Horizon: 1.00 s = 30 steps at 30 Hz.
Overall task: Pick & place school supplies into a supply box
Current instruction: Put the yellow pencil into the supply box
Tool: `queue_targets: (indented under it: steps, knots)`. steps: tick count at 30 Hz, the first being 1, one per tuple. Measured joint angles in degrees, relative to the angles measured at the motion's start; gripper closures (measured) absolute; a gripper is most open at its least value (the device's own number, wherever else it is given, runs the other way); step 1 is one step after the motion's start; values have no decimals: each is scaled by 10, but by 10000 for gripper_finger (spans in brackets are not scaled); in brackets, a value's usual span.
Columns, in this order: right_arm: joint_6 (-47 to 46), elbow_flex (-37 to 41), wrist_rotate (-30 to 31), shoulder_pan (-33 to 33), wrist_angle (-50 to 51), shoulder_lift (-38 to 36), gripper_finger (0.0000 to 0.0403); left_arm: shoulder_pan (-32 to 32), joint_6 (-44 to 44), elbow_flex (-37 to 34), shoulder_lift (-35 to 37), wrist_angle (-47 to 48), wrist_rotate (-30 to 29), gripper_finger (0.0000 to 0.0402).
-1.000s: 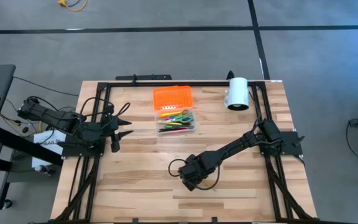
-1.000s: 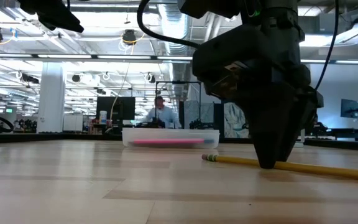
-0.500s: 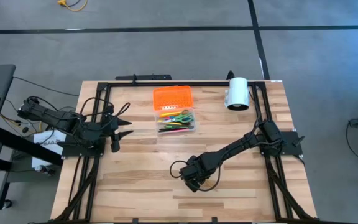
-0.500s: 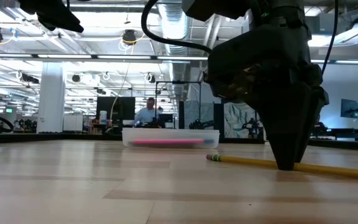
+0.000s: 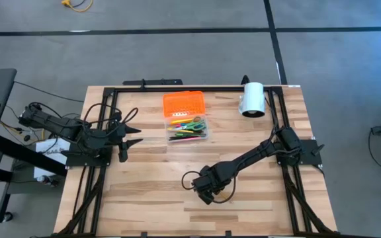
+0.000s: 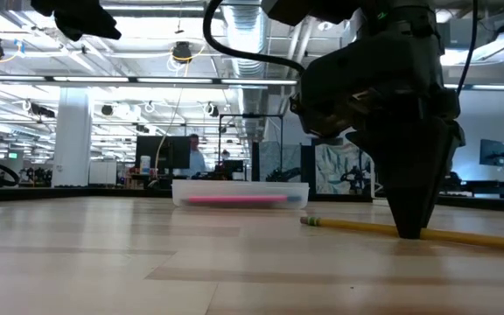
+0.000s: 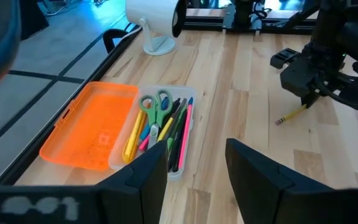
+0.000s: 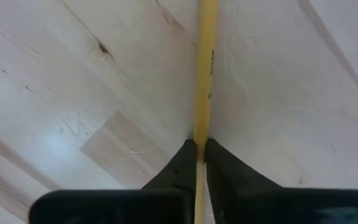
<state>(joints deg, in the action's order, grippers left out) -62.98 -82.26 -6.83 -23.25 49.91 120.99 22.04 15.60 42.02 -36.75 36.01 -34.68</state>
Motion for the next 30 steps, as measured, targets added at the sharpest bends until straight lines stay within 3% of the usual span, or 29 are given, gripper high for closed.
queue_targets:
  steps: [21,30]
  knots:
    - [-15,-6,54,3,-11,-1,401,0,4,0,0,0,10,249]
    - [0,-43,125,7,11,5,403,0,3,0,0,0,11,249]
